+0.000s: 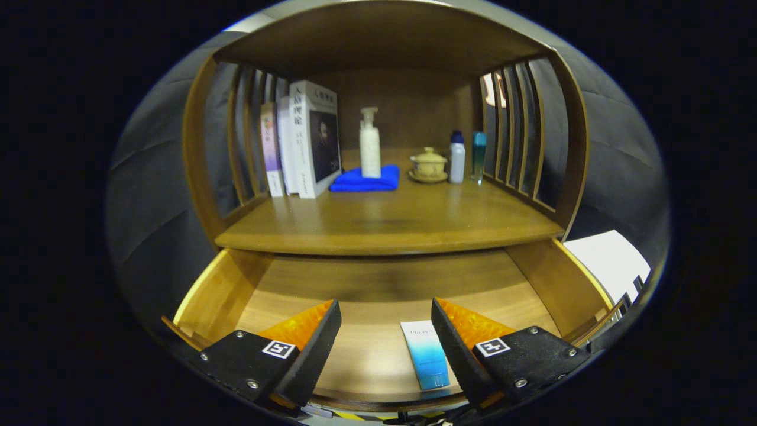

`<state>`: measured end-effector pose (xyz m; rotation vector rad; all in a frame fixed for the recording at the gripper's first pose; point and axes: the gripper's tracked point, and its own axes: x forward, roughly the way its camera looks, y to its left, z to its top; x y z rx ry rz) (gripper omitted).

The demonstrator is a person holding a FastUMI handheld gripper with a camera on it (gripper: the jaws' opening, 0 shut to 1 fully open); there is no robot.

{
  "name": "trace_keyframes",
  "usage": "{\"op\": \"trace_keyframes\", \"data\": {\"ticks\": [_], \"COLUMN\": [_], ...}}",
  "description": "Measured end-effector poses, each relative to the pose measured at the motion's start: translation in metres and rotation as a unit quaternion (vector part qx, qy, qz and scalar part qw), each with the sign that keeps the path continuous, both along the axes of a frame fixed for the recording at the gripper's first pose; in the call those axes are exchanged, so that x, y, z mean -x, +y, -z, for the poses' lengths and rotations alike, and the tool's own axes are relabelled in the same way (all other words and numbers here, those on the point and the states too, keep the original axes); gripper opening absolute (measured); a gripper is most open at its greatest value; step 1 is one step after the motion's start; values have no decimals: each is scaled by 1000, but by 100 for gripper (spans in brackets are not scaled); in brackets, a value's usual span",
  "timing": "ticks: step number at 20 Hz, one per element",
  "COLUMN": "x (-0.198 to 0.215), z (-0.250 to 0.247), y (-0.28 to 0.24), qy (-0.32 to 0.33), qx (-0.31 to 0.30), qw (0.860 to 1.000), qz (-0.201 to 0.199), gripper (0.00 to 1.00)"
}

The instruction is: Pull open the drawer, take out the items inside it, and place them on the countertop above the cabinet.

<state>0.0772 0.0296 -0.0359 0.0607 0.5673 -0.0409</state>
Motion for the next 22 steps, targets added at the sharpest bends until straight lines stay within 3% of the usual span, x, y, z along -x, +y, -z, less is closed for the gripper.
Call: {"op": "trace_keyframes", "data": {"ticks": [7,11,19,21,22], "x": [-8,1,5,4,5], "z": [58,76,83,84,86], "y": [11,6,3,-2,-5], "qy": [161,234,266,268,270], "qx": [-4,3,32,59,74], "qw": [987,972,963,962,960], "qz": [-15,2,-6,-10,-18], "gripper": [95,95,95,93,86]}}
